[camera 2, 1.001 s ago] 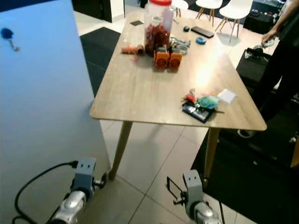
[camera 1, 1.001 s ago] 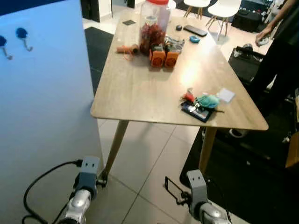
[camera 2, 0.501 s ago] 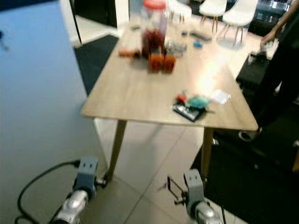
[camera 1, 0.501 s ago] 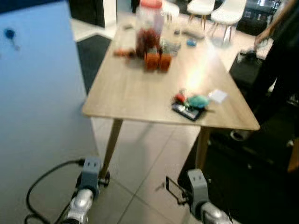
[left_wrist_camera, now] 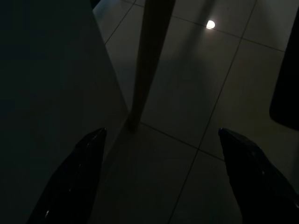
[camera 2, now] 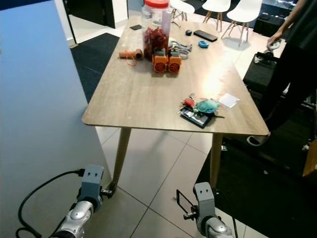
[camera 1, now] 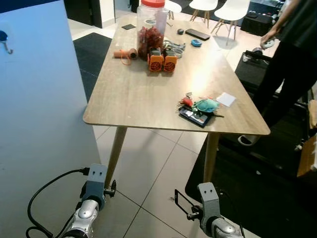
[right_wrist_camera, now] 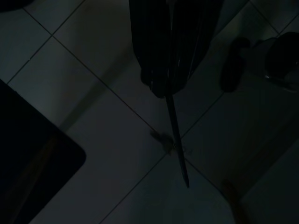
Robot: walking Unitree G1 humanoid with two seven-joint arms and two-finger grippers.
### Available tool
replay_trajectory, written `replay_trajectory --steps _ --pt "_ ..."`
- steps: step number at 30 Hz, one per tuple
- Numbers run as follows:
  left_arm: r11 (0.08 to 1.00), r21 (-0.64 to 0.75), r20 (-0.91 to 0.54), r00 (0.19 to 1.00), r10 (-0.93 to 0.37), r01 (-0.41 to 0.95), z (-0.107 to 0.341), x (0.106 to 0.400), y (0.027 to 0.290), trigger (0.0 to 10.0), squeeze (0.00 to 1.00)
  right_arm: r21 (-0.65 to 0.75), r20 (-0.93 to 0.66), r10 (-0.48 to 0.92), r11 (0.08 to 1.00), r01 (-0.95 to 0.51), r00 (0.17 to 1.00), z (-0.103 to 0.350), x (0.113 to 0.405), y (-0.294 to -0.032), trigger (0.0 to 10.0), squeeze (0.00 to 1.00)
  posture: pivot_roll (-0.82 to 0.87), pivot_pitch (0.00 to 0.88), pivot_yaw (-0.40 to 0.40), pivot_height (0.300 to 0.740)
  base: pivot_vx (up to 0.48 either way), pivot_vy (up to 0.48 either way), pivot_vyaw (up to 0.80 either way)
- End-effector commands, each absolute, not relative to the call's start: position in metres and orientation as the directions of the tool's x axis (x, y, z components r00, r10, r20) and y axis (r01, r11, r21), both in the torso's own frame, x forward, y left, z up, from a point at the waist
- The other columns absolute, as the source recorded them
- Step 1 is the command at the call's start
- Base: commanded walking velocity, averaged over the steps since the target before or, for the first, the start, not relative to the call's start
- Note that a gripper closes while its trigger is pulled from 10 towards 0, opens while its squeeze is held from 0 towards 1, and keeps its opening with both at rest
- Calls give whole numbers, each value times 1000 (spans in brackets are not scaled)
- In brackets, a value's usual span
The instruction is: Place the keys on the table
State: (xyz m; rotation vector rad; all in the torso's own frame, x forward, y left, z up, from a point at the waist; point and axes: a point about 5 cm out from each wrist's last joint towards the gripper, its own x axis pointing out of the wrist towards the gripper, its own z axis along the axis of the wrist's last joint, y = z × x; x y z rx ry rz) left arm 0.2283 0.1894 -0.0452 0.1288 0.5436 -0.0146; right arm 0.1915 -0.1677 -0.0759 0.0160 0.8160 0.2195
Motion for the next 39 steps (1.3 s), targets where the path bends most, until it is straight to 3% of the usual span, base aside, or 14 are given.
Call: replay_trajectory --steps 1,7,15,36,39 --pt "992 119 -522 853 24 45 -46 228 188 10000 0 91 -722 191 979 -182 665 -76 191 -171 10000 0 95 10 -76 740 0 0 0" --pt "988 136 -518 855 3 79 -46 227 183 10000 0 87 -726 189 979 -183 661 -76 190 -174 10000 0 91 8 -80 740 0 0 0" --pt "988 121 -522 852 -22 99 -48 226 179 10000 0 82 -728 185 980 -184 660 -76 189 -177 10000 0 89 10 -85 740 0 -455 0" --pt "986 122 -534 845 -30 112 -47 229 178 10000 0 80 -730 179 981 -178 659 -76 188 -181 10000 0 86 10 -87 740 0 0 0" --pt "979 147 -536 843 -40 140 -47 229 177 10000 0 80 -731 179 981 -177 659 -76 188 -181 10000 0 86 12 -87 740 0 -480 0"
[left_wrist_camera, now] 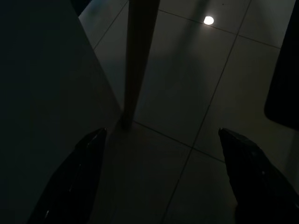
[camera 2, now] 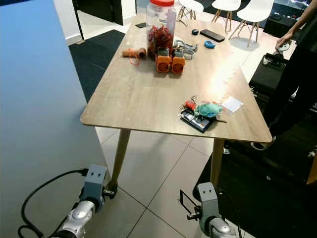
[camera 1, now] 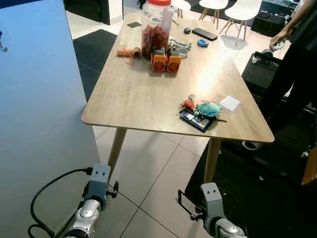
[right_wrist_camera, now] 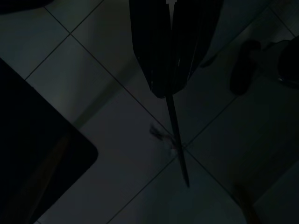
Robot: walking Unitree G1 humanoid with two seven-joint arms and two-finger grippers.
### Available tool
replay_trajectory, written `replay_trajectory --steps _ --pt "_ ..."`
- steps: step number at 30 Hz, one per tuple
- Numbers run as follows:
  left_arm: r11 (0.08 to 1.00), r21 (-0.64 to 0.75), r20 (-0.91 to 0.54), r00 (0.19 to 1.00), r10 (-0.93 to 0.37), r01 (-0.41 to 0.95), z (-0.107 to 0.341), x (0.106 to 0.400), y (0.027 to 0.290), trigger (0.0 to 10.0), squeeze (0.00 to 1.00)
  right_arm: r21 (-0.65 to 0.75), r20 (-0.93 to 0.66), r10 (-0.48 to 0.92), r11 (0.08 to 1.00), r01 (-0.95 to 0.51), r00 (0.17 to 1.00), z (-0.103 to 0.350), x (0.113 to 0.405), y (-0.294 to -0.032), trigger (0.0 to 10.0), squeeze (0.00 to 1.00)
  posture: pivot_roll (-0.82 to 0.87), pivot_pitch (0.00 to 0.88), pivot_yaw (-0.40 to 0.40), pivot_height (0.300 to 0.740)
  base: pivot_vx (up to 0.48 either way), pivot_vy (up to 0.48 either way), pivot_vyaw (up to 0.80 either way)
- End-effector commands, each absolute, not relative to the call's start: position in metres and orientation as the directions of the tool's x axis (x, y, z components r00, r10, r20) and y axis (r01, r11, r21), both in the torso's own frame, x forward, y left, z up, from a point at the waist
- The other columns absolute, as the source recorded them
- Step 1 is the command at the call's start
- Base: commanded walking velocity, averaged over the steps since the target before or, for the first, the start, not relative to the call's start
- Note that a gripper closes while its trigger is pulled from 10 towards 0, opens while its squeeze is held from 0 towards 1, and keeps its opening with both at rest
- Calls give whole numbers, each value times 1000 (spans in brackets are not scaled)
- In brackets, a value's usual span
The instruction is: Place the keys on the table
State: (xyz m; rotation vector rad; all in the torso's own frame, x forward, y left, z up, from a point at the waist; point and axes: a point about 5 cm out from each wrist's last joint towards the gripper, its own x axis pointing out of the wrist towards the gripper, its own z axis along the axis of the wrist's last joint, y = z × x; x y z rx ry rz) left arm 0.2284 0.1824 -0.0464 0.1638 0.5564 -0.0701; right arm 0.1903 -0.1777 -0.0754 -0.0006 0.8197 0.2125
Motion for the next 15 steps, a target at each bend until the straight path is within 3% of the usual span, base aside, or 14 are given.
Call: replay_trajectory --steps 1,5,15 --pt "978 150 -536 843 -42 144 -47 228 177 10000 0 80 -731 179 981 -177 659 -76 188 -181 10000 0 86 12 -87 740 0 -480 0" --pt "982 139 -537 843 -35 129 -48 228 177 10000 0 80 -730 178 981 -177 660 -76 189 -181 10000 0 85 12 -87 740 0 -448 0" --pt "991 104 -545 838 -12 82 -48 228 178 10000 0 79 -728 178 981 -177 662 -75 190 -182 10000 0 85 15 -89 740 0 0 0"
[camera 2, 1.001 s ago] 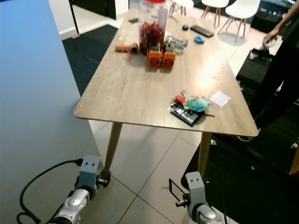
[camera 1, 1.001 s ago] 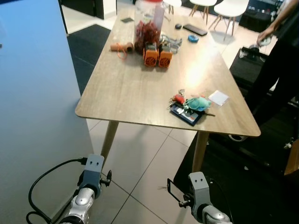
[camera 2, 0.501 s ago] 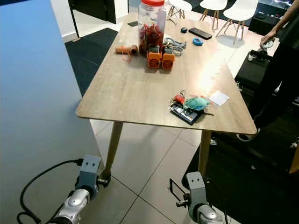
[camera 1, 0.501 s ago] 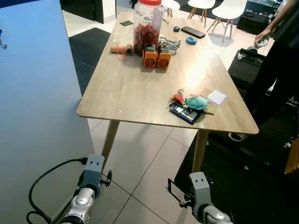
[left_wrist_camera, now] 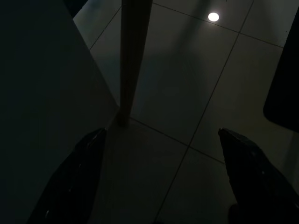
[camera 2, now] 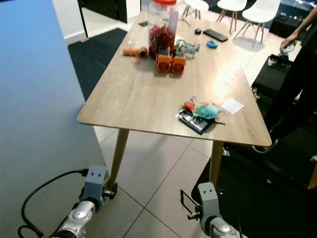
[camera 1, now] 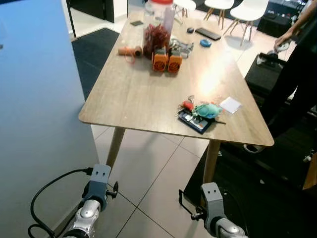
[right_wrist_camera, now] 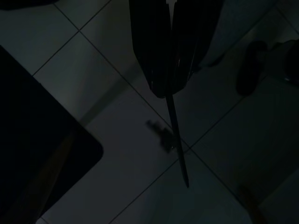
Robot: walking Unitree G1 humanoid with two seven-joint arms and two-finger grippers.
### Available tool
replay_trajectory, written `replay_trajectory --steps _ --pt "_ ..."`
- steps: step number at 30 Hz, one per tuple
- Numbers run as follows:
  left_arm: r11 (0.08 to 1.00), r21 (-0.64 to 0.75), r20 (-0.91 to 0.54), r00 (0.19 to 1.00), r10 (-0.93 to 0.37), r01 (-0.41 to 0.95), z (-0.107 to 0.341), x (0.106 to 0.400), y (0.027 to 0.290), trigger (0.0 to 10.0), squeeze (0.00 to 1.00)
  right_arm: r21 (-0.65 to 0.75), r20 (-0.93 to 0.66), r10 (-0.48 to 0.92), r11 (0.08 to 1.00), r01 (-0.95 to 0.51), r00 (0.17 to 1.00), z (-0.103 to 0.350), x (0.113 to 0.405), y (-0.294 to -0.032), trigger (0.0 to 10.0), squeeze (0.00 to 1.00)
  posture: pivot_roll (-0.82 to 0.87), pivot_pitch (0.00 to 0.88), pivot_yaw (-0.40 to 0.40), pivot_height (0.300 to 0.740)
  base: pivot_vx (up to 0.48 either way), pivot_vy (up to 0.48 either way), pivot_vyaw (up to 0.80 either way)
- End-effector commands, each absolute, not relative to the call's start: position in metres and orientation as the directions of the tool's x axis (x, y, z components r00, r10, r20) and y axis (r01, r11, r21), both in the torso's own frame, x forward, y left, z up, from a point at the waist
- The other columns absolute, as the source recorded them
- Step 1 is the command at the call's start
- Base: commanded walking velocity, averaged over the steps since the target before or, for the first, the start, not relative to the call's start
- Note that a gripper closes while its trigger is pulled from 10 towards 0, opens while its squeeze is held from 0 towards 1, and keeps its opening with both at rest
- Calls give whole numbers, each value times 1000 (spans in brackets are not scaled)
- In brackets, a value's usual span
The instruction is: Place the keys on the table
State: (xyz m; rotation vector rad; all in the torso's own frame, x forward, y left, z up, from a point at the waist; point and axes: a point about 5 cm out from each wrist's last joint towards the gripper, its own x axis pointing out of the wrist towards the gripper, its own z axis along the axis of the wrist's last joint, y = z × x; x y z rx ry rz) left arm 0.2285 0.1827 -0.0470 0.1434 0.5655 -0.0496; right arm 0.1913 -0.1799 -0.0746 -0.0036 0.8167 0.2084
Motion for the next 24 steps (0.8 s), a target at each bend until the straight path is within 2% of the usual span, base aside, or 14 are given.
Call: replay_trajectory --steps 1,19,24 --pt "991 104 -545 839 -13 82 -48 228 178 10000 0 79 -729 178 981 -176 662 -75 190 -182 10000 0 85 15 -89 740 0 0 0" --pt "986 120 -553 832 -30 115 -48 231 174 10000 0 75 -732 169 983 -169 661 -75 190 -184 10000 0 81 18 -83 740 0 0 0" --pt "978 145 -562 826 -42 148 -48 231 171 10000 0 80 -731 168 984 -162 662 -76 189 -180 10000 0 74 18 -76 740 0 -461 0"
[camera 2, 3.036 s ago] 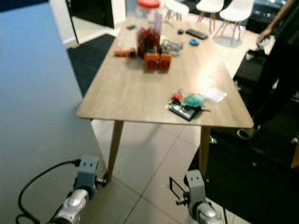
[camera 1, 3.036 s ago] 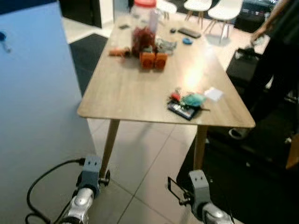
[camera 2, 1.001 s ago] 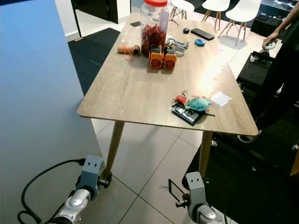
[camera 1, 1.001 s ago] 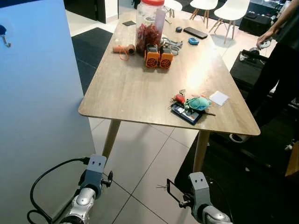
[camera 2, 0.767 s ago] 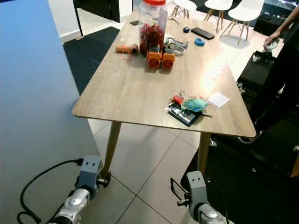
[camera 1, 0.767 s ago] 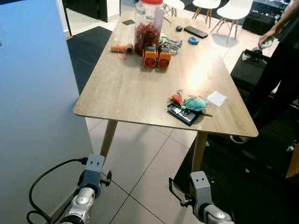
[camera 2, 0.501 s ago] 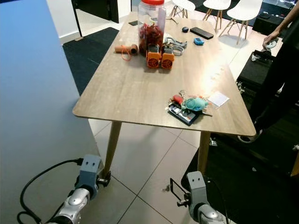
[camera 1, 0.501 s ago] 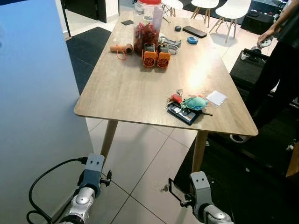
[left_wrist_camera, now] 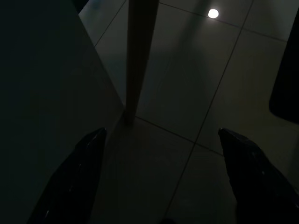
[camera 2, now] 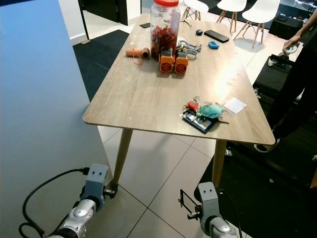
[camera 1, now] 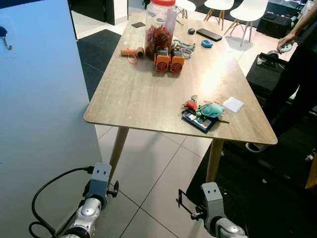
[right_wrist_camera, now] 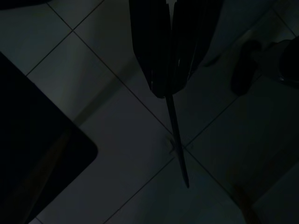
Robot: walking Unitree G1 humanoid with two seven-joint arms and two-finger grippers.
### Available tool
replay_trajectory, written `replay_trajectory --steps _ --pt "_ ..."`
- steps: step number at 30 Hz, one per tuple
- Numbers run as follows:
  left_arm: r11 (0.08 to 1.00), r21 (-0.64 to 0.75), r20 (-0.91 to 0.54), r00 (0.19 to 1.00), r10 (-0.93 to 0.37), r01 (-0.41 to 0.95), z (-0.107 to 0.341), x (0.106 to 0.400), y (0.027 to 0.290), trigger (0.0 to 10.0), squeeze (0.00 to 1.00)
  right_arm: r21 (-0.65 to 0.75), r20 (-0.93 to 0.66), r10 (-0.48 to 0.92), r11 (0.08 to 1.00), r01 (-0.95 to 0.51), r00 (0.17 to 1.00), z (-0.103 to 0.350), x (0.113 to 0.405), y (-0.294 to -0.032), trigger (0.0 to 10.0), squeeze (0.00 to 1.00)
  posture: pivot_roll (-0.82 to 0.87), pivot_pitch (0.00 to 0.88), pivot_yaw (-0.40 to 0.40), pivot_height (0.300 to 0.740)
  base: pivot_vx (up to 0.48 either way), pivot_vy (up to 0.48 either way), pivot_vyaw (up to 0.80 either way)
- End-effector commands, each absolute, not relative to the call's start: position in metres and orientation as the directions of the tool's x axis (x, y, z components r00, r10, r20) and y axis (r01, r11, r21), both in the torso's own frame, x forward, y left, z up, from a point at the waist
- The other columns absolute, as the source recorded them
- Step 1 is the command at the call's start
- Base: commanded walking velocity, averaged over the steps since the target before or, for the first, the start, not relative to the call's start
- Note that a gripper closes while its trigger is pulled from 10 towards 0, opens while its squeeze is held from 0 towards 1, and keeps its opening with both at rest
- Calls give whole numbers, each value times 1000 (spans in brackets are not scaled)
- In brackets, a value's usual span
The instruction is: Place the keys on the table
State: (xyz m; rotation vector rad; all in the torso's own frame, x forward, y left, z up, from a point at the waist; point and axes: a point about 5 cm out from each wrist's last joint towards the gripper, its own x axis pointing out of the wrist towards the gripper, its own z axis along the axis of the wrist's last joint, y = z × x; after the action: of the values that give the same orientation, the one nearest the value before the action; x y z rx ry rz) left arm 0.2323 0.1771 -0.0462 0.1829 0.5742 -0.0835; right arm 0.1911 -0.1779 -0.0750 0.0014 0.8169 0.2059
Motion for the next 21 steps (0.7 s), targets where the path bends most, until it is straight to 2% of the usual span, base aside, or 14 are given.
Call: replay_trajectory --steps 1,6,21 --pt "980 142 -561 827 -35 138 -48 232 172 10000 0 81 -731 168 984 -161 662 -76 189 -179 10000 0 70 19 -72 740 0 -480 0" --pt "991 98 -571 821 -18 90 -49 231 174 10000 0 82 -731 167 984 -157 662 -77 187 -179 10000 0 66 20 -67 740 0 0 0" --pt "988 100 -583 811 -39 119 -50 231 173 10000 0 71 -743 145 988 -139 653 -79 182 -183 10000 0 63 28 -64 740 0 0 0"
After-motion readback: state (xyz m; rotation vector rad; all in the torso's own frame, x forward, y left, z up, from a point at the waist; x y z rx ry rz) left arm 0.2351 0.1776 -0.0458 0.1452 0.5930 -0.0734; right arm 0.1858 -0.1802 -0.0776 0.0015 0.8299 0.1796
